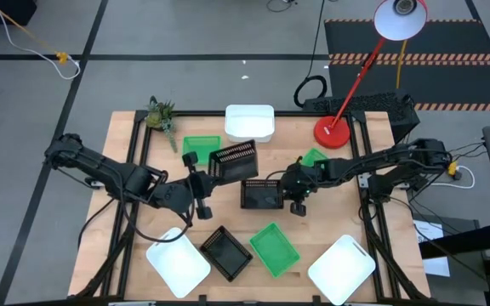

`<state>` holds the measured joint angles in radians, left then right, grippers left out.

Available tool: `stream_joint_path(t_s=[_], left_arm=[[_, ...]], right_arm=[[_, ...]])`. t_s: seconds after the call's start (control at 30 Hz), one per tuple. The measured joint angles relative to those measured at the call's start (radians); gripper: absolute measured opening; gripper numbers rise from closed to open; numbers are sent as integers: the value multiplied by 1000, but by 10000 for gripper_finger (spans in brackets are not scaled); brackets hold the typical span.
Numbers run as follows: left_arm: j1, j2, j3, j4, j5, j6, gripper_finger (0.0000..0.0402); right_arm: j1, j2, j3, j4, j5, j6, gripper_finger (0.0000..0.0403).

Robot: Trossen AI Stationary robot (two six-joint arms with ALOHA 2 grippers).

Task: Stack baskets by color
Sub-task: Stack the top left black bin on the top right black bin

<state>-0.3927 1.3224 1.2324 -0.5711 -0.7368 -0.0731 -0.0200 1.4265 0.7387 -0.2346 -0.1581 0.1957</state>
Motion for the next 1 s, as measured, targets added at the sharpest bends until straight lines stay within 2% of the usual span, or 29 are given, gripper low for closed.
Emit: stream_joint_path(t_s=[0.27,0.5,0.7,0.87,1.0], left_arm=[[0,0,0,0,6,0,19],[0,0,0,7,22,-1,7],[-2,68,0,137,32,74,15],[10,157,2,273,86,171,7],[32,207,2,302,102,174,15]], right_arm=[[0,-1,0,3,0,-7,0],[0,-129,18,-199,11,-25,0],[0,-322,21,-269,133,-25,0],[1,-472,21,-289,261,-25,0],[2,-565,21,-294,348,-25,0]])
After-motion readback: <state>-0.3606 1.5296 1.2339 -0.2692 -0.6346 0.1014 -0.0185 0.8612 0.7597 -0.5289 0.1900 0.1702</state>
